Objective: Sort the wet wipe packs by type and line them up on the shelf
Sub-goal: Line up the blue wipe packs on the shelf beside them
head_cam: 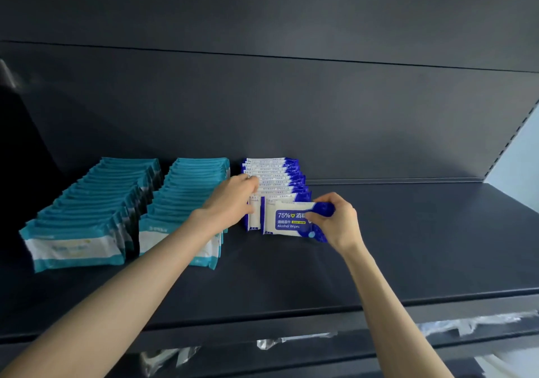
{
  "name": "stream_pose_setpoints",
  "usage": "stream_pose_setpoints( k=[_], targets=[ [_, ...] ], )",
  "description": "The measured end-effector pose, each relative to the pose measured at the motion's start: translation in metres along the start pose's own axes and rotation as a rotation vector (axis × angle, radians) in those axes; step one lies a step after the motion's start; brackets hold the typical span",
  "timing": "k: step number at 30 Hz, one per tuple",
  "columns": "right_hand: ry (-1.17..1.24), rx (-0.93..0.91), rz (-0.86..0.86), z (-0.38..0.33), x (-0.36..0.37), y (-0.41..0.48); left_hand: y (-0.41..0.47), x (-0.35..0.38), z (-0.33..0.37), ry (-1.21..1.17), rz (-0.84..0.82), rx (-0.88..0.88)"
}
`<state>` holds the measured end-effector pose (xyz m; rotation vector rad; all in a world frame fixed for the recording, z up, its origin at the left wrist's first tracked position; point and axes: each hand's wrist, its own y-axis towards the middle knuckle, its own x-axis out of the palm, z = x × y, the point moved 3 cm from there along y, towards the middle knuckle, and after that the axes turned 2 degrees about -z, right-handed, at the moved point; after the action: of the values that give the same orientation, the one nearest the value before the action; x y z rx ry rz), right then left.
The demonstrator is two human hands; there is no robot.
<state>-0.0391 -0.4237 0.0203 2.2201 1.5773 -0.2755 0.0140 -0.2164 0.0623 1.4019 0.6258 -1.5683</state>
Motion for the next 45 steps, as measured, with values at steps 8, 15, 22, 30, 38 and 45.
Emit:
stream_pose_setpoints(
  k=[8,15,22,30,38,45],
  targets=[
    [-0.216,-0.104,0.038,-0.003,0.03,0.008,-0.003,-0.002,-0.007,-0.034,-0.022,0.042],
    [-0.307,-0.246,0.067,0.001,0.031,0.003,-0.005,0.003,-0.004,0.028,0.019,0.047],
    [-0.426,-0.249,-0.131,0.01,0.044,0.006,-0.006,0.004,-0.002,0.065,0.039,0.046],
    [-0.548,-0.267,-0.117,0.012,0.047,0.019,0.001,0.007,-0.007,0.07,0.004,0.005],
    [-0.595,-0.233,-0.132,0.012,0.051,0.031,0.015,0.008,-0.008,0.101,-0.003,0.0],
    [-0.622,-0.216,-0.127,0.008,0.051,0.025,0.013,0.005,-0.005,0.152,-0.006,0.014]
  ],
)
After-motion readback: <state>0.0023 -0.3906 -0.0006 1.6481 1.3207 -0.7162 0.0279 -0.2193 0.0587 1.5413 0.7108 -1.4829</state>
